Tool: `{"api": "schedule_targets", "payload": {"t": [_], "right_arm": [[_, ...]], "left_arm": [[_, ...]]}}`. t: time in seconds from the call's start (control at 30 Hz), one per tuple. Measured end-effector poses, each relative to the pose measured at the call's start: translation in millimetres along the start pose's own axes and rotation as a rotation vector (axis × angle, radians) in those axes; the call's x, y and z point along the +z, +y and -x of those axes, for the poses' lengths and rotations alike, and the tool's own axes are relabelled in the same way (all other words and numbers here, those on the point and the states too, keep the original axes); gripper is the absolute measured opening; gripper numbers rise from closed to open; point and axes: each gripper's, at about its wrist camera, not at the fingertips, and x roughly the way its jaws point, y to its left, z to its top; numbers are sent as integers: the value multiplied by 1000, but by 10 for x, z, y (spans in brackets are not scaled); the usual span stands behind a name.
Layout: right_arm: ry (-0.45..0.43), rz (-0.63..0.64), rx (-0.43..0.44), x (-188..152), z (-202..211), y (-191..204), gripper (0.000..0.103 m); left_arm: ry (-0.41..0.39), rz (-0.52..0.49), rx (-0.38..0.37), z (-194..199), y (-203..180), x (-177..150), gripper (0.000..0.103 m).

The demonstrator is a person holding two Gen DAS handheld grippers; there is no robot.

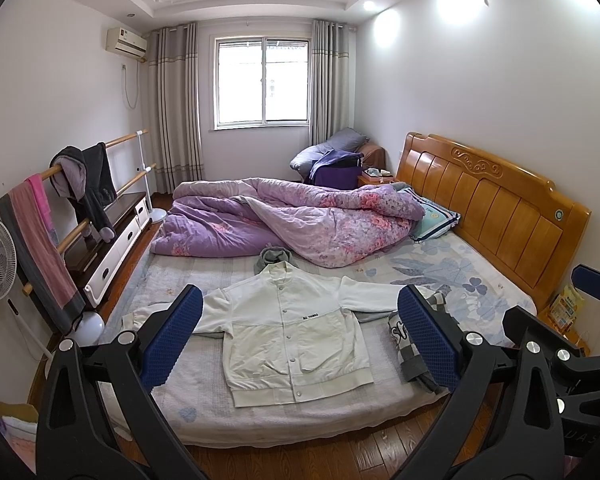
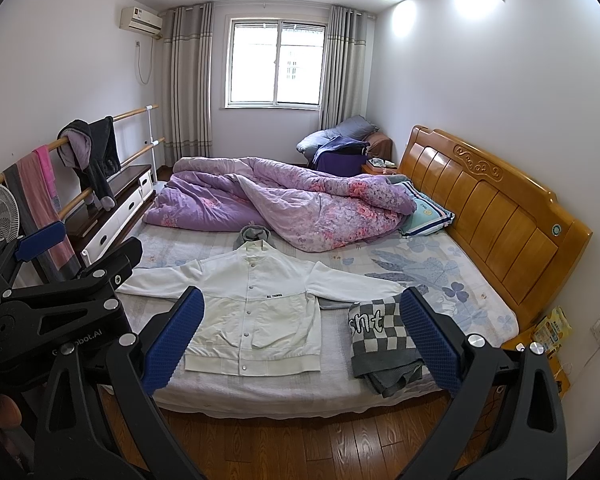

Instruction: Fold large clothes

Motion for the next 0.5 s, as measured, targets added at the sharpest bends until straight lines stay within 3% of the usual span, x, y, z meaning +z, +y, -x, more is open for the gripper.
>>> {"api": "schedule_targets", "payload": {"t": [0.5], "right_arm": [[5, 1, 4, -27, -23, 123, 95]], "left_arm": [[3, 2, 1, 25, 51, 13, 98]]}}
